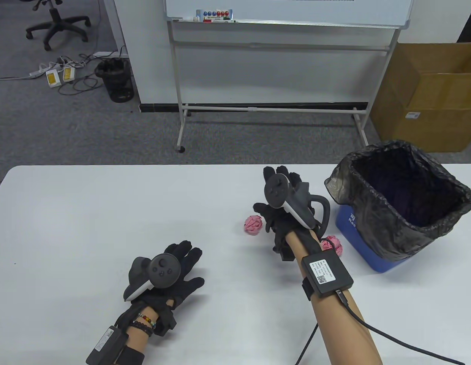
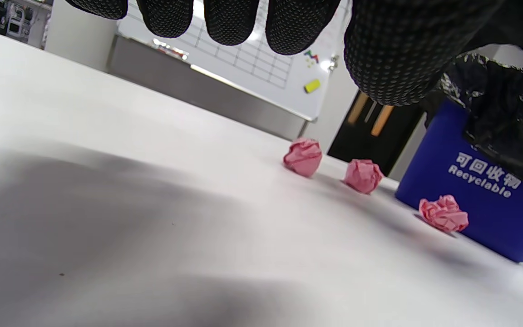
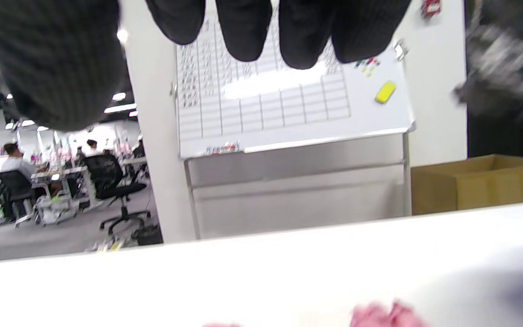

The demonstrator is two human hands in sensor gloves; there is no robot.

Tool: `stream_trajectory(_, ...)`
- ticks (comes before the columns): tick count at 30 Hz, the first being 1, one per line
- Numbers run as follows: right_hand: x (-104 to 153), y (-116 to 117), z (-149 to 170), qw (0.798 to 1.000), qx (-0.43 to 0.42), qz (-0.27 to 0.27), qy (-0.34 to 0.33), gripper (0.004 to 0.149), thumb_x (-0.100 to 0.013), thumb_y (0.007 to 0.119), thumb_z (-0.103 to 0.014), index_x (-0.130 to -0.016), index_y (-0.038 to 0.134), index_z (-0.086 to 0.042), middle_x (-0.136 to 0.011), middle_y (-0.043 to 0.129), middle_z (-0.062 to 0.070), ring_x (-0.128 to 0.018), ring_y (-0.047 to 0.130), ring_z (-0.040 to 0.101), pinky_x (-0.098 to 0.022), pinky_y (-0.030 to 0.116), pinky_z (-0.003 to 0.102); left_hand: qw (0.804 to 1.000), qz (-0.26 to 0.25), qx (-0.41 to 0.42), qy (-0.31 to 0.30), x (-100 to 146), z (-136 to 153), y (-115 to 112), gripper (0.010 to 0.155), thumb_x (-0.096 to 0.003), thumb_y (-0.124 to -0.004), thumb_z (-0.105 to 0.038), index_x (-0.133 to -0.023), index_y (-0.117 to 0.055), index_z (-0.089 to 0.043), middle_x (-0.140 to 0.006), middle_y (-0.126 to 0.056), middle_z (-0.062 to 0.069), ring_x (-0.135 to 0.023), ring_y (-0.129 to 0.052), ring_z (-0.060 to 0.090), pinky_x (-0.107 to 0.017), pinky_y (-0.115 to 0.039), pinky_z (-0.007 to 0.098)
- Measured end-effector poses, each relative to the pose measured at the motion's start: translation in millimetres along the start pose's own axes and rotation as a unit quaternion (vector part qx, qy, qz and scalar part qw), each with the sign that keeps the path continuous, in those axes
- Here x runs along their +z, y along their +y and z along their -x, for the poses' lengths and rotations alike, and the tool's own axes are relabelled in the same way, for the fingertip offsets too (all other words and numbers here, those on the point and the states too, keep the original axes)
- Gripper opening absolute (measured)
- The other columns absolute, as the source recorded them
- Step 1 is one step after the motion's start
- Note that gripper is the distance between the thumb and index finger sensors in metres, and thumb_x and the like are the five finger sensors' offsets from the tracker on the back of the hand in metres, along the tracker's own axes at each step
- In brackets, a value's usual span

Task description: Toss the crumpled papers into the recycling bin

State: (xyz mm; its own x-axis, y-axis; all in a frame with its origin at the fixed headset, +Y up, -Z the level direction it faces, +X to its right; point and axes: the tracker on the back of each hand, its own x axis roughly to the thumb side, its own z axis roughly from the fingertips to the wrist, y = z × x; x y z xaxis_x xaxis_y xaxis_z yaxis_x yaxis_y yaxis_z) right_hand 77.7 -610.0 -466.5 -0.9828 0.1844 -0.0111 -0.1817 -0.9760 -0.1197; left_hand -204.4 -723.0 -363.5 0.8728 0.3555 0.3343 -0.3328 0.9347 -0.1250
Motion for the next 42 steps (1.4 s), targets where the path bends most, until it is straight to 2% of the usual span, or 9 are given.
stream_trajectory(7, -18, 68, -17, 0.998, 0.019, -0.061, -0.002, 0.093, -0.031, 0.087, -0.059, -0.108, 0.040, -0.039, -0.119, 0.047, 0.001, -0.110, 0.057, 0.035, -0.075, 0.060, 0.050, 1.000, 0.001, -0.002, 0.000, 0, 0, 0, 0.076, -0.0452, -0.081, -0.053, -0.110, -0.052, -0.026, -0.123, -0.040, 0.013, -0.112, -0.042, 0.048, -0.075, -0.045, 0.069)
stream_trajectory(11, -29, 98, -19, 0.995, 0.044, -0.085, 0.005, 0.093, -0.031, 0.087, -0.059, -0.108, 0.040, -0.039, -0.119, 0.047, 0.001, -0.110, 0.057, 0.034, -0.075, 0.060, 0.050, 1.000, -0.002, -0.002, 0.001, 0, 0, 1, 0.076, -0.0452, -0.081, -0.053, -0.110, -0.052, -0.026, -0.123, -0.041, 0.013, -0.112, -0.042, 0.048, -0.075, -0.045, 0.069)
stream_trajectory(18, -40, 133, -18, 0.991, 0.068, -0.117, 0.022, 0.091, -0.031, 0.088, -0.057, -0.107, 0.041, -0.040, -0.118, 0.047, 0.001, -0.109, 0.058, 0.036, -0.075, 0.061, 0.050, 1.000, 0.005, -0.005, 0.004, -1, 0, -2, 0.076, -0.0453, -0.081, -0.053, -0.110, -0.053, -0.026, -0.123, -0.041, 0.013, -0.112, -0.042, 0.048, -0.075, -0.045, 0.069)
stream_trajectory(20, -42, 141, -17, 0.988, 0.086, -0.126, 0.031, 0.090, -0.031, 0.088, -0.056, -0.107, 0.041, -0.040, -0.118, 0.047, 0.005, -0.108, 0.060, 0.043, -0.074, 0.063, 0.052, 1.000, 0.007, -0.007, 0.004, -2, 0, -3, 0.076, -0.0452, -0.081, -0.053, -0.110, -0.053, -0.026, -0.123, -0.041, 0.013, -0.112, -0.042, 0.048, -0.075, -0.045, 0.069)
stream_trajectory(25, -44, 153, -13, 0.984, 0.109, -0.132, 0.038, 0.084, -0.032, 0.090, -0.049, -0.105, 0.049, -0.040, -0.116, 0.055, 0.002, -0.105, 0.070, 0.041, -0.070, 0.070, 0.051, 1.000, 0.009, -0.009, 0.004, -2, -1, -3, 0.075, -0.0453, -0.081, -0.053, -0.110, -0.053, -0.026, -0.123, -0.041, 0.013, -0.112, -0.042, 0.048, -0.075, -0.045, 0.068)
stream_trajectory(30, -43, 154, -8, 0.989, 0.105, -0.091, 0.042, 0.075, -0.032, 0.093, -0.040, -0.101, 0.062, -0.037, -0.108, 0.069, 0.000, -0.095, 0.084, 0.028, -0.063, 0.081, 0.038, 1.000, 0.010, -0.010, 0.007, -1, 0, -2, 0.075, -0.0454, -0.081, -0.052, -0.110, -0.054, -0.026, -0.123, -0.042, 0.013, -0.112, -0.043, 0.048, -0.075, -0.045, 0.068)
stream_trajectory(34, -40, 147, -6, 0.992, 0.105, -0.059, 0.034, 0.071, -0.031, 0.094, -0.040, -0.097, 0.069, -0.035, -0.103, 0.077, 0.001, -0.088, 0.092, 0.024, -0.058, 0.086, 0.030, 1.000, 0.011, -0.010, 0.007, -2, -1, -3, 0.075, -0.0454, -0.081, -0.052, -0.110, -0.054, -0.026, -0.123, -0.041, 0.013, -0.112, -0.042, 0.048, -0.075, -0.045, 0.068)
stream_trajectory(42, -24, 115, -13, 0.994, 0.088, -0.059, 0.006, 0.070, -0.031, 0.094, -0.042, -0.096, 0.073, -0.030, -0.099, 0.083, 0.004, -0.083, 0.097, 0.024, -0.055, 0.089, 0.029, 1.000, 0.014, -0.011, 0.005, -3, -3, -4, 0.075, -0.0453, -0.081, -0.052, -0.110, -0.054, -0.026, -0.123, -0.041, 0.013, -0.112, -0.042, 0.047, -0.075, -0.045, 0.068)
